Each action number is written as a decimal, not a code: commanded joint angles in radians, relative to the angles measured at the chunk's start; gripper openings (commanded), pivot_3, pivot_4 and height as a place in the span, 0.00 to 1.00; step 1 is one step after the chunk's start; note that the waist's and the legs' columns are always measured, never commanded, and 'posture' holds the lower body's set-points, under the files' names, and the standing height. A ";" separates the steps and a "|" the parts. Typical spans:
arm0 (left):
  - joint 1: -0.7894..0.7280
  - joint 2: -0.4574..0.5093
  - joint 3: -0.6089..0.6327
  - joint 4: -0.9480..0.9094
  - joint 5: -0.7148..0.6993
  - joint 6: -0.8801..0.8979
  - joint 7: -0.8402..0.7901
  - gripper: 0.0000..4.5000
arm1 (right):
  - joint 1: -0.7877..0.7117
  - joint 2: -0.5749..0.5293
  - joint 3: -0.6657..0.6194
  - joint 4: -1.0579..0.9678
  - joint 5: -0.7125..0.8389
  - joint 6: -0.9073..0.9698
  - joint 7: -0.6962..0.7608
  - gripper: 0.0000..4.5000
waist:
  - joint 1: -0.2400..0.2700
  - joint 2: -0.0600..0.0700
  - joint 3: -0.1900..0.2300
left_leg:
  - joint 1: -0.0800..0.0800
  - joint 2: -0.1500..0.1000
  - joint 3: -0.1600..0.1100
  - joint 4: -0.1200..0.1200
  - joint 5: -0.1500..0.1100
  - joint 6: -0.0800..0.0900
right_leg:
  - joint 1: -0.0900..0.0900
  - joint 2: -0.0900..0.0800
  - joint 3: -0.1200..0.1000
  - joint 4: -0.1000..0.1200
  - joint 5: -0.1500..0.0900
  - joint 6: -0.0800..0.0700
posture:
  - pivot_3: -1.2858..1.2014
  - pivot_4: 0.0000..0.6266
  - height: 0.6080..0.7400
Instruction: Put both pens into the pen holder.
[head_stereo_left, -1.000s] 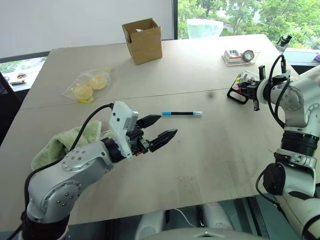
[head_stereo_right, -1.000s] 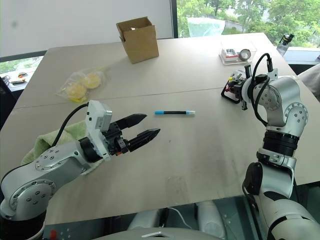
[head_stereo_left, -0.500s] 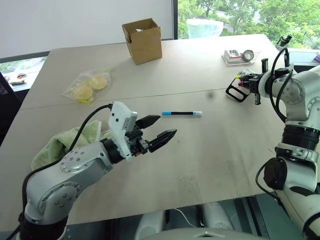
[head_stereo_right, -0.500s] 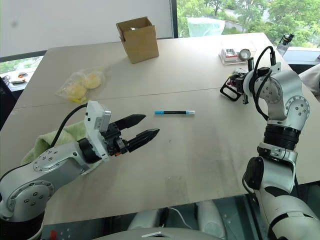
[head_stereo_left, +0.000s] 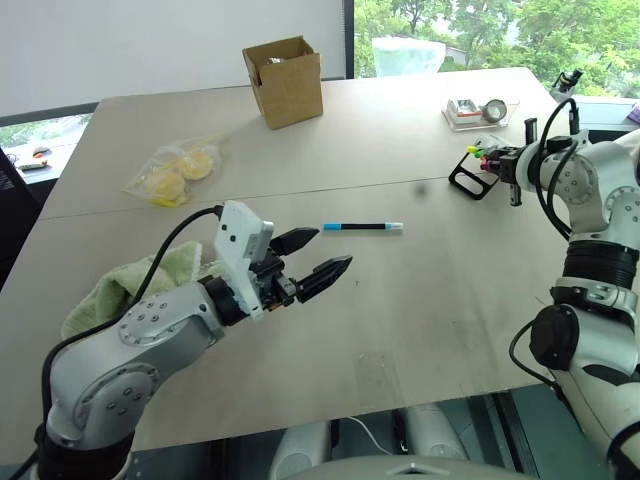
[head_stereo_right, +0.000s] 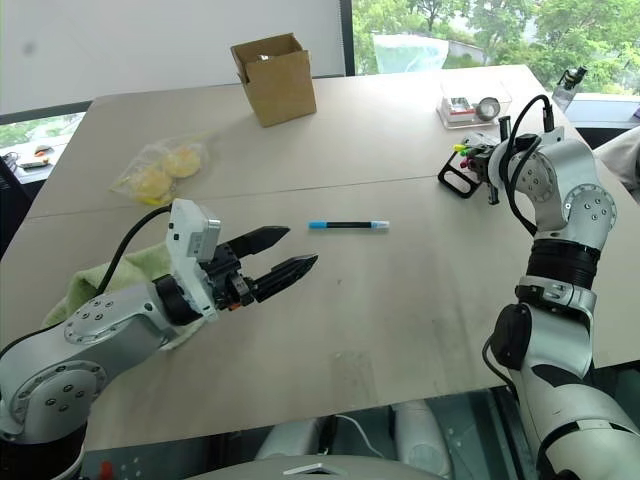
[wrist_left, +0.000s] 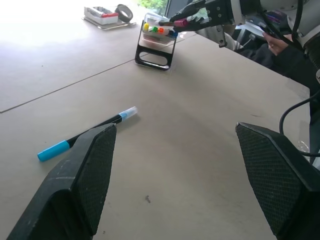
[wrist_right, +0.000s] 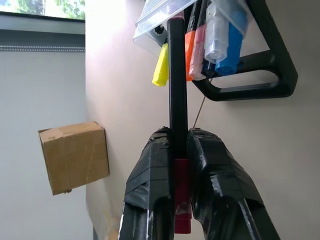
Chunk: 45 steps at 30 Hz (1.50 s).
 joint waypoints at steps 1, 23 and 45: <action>0.001 0.009 0.017 -0.044 -0.018 -0.012 0.012 0.87 | -0.053 -0.010 -0.026 0.039 -0.058 -0.004 0.089 0.01 | 0.000 0.000 0.000 | 0.000 0.000 0.000 0.000 0.000 0.000 | 0.000 0.000 0.000 0.000 0.000 0.000 | 0.52 0.24 1.00; 0.083 0.027 0.024 -0.040 0.127 -0.093 -0.049 0.87 | 0.131 -0.329 0.430 -0.573 -0.489 0.421 0.975 0.98 | 0.000 0.001 0.001 | -0.002 0.000 -0.002 -0.001 0.000 0.000 | 0.000 0.000 -0.002 -0.005 0.000 0.000 | 0.52 0.24 1.00; 0.327 -0.028 0.151 -0.072 0.197 -0.155 -0.091 0.87 | 0.000 -0.008 0.940 0.100 -1.525 -0.499 2.002 0.98 | 0.003 -0.001 0.001 | -0.002 0.000 -0.006 -0.001 0.000 -0.001 | 0.000 -0.005 -0.005 -0.007 0.001 0.000 | 0.52 0.24 1.00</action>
